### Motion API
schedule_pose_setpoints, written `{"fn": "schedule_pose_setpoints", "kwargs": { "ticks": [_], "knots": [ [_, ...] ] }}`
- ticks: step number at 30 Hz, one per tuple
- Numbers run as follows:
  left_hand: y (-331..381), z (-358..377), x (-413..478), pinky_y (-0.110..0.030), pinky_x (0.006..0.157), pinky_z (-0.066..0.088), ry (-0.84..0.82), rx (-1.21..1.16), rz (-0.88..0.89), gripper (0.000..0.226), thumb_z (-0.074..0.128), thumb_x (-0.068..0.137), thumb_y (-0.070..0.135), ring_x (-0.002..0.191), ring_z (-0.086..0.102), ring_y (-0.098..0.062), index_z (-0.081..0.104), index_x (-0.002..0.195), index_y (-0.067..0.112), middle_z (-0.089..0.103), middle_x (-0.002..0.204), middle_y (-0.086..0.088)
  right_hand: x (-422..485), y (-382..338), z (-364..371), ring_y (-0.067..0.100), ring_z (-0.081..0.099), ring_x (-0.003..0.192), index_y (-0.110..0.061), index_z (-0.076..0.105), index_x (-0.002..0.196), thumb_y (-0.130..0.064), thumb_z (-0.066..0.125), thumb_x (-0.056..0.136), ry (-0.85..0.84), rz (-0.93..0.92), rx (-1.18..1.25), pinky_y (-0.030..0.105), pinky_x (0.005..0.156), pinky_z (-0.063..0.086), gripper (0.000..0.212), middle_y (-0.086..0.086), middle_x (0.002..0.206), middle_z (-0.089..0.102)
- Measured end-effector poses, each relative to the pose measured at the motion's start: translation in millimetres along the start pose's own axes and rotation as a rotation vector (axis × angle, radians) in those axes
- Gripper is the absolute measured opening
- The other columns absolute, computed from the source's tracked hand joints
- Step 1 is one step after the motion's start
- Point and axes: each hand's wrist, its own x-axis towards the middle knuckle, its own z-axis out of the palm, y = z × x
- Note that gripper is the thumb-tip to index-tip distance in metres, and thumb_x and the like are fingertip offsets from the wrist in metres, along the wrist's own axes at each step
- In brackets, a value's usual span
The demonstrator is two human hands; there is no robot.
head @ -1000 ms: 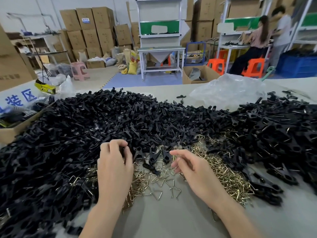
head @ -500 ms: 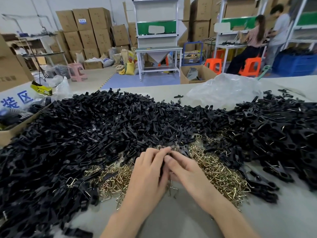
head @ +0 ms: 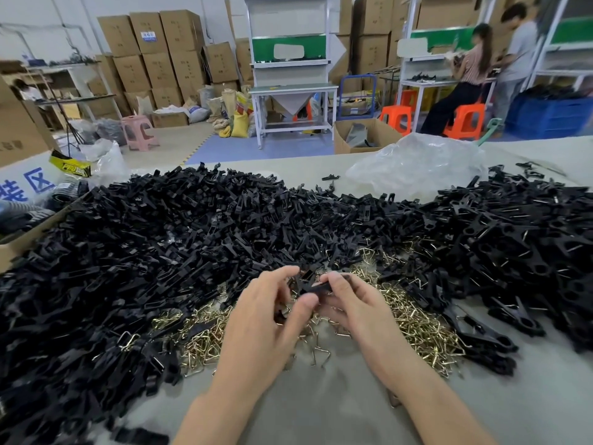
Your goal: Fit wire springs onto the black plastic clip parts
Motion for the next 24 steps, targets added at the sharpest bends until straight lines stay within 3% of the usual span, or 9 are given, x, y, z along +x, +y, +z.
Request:
{"fn": "schedule_pose_setpoints", "kwargs": {
  "ticks": [2, 4, 7, 10, 14, 18, 21, 24],
  "knots": [
    [1, -5, 1, -0.013, 0.051, 0.029, 0.079, -0.056, -0.05, 0.036, 0.032, 0.097, 0.072, 0.051, 0.046, -0.005, 0.05, 0.093, 0.041, 0.052, 0.062, 0.014, 1, 0, -1, 0.018, 0.072, 0.106, -0.01, 0.071, 0.109, -0.044, 0.06, 0.09, 0.018, -0.009, -0.025, 0.03, 0.092, 0.058, 0.041, 0.004, 0.109, 0.077],
    [3, -6, 0, -0.016, 0.045, 0.023, 0.115, -0.175, -0.132, 0.035, 0.033, 0.099, 0.063, 0.043, 0.035, -0.007, 0.046, 0.084, 0.034, 0.048, 0.054, 0.012, 1, -1, -2, 0.016, 0.072, 0.107, -0.012, 0.072, 0.109, -0.046, 0.06, 0.089, 0.023, -0.029, -0.04, 0.028, 0.092, 0.057, 0.041, 0.002, 0.11, 0.076],
    [0, -5, 1, -0.018, 0.049, 0.03, 0.073, -0.41, -0.31, 0.014, 0.033, 0.094, 0.039, 0.053, 0.033, -0.004, 0.046, 0.092, 0.034, 0.043, 0.062, 0.016, -1, -4, 0, 0.023, 0.075, 0.095, -0.01, 0.07, 0.104, -0.047, 0.064, 0.088, 0.0, -0.029, 0.013, 0.027, 0.081, 0.06, 0.041, 0.009, 0.104, 0.077],
    [-2, -1, 3, -0.018, 0.052, 0.038, 0.004, -0.453, -0.398, 0.015, 0.034, 0.1, 0.045, 0.055, 0.038, -0.005, 0.049, 0.099, 0.044, 0.044, 0.064, 0.015, -3, -7, 3, 0.026, 0.074, 0.08, -0.01, 0.068, 0.095, -0.055, 0.068, 0.083, -0.027, -0.012, 0.02, 0.03, 0.071, 0.06, 0.046, 0.013, 0.091, 0.076],
    [-1, 3, 5, -0.029, 0.057, 0.05, -0.035, -0.482, -0.401, 0.01, 0.053, 0.102, 0.031, 0.061, 0.056, -0.011, 0.062, 0.1, 0.035, 0.065, 0.076, 0.004, -5, -8, 7, 0.026, 0.074, 0.076, -0.005, 0.065, 0.096, -0.056, 0.069, 0.08, -0.06, -0.003, 0.008, 0.029, 0.058, 0.058, 0.053, 0.013, 0.089, 0.076],
    [3, 3, 6, -0.023, 0.037, 0.037, -0.081, -0.642, -0.469, 0.007, 0.061, 0.095, 0.038, 0.042, 0.048, -0.011, 0.067, 0.096, 0.041, 0.058, 0.06, 0.006, -5, -7, 3, 0.018, 0.069, 0.068, 0.001, 0.054, 0.1, -0.049, 0.069, 0.088, -0.119, -0.007, -0.034, 0.023, 0.05, 0.049, 0.053, 0.009, 0.092, 0.077],
    [2, 6, 6, -0.025, 0.042, 0.036, -0.081, -0.635, -0.477, 0.018, 0.055, 0.095, 0.046, 0.046, 0.042, -0.013, 0.069, 0.107, 0.044, 0.05, 0.055, 0.007, -5, -4, 1, 0.013, 0.051, 0.053, -0.016, 0.052, 0.086, -0.063, 0.076, 0.079, -0.146, -0.001, -0.061, 0.021, 0.047, 0.042, 0.053, 0.0, 0.069, 0.063],
    [4, 9, 6, -0.027, 0.051, 0.046, -0.085, -0.752, -0.554, 0.031, 0.045, 0.106, 0.023, 0.059, 0.053, -0.012, 0.069, 0.117, 0.039, 0.06, 0.07, 0.005, -3, 0, 0, 0.009, 0.044, 0.053, -0.024, 0.058, 0.082, -0.066, 0.076, 0.076, -0.156, 0.043, -0.009, 0.021, 0.05, 0.042, 0.046, -0.002, 0.065, 0.051]
  ]
}}
